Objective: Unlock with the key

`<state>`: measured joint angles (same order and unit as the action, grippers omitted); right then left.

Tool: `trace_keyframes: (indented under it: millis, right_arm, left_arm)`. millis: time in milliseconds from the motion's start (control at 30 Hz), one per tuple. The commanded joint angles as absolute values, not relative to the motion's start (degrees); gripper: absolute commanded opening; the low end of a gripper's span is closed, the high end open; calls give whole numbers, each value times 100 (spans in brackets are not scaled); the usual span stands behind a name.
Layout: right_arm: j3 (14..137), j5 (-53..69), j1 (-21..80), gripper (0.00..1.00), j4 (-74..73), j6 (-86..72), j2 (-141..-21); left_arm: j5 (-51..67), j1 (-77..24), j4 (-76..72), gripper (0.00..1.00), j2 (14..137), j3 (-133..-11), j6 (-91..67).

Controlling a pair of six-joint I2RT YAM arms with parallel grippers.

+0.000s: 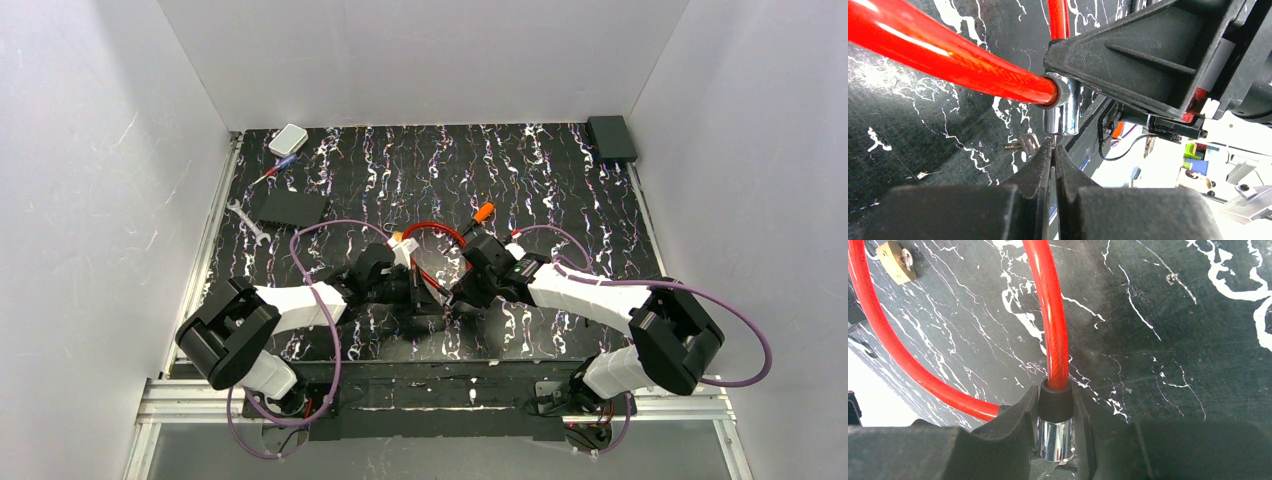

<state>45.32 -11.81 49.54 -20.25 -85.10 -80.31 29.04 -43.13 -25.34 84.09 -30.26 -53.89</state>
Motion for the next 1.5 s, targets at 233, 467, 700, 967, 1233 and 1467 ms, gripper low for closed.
trace_keyframes:
  millis: [233, 467, 700, 967, 1233, 1467]
  right_arm:
    - [4702, -1106, 4974, 1, -1847, -8605, -7978]
    - [4682, -980, 5107, 1, -1811, -8718, -7877]
    - [4751, -997, 5391, 1, -1871, -8839, -7900]
    - [4724, -1118, 5405, 1, -1916, -8873, -7771]
    - [5392, -961, 5396, 1, -2675, -8920, -8152]
    - [5672, -826, 5396, 1, -2866, -8930, -8283]
  left_arm:
    - [2857, -4368, -2624, 0, 8596, -3206, -5599]
    - [2721, -4370, -2628, 0, 8746, -3417, -5685]
    - [2780, -4317, -2632, 0, 8931, -3605, -5701]
    - [2791, -4220, -2622, 0, 8803, -3500, -5634]
    - [1800, -4337, 164, 0, 7952, -4431, -3438]
    - [670, -4714, 1096, 0, 7633, -4802, -2422]
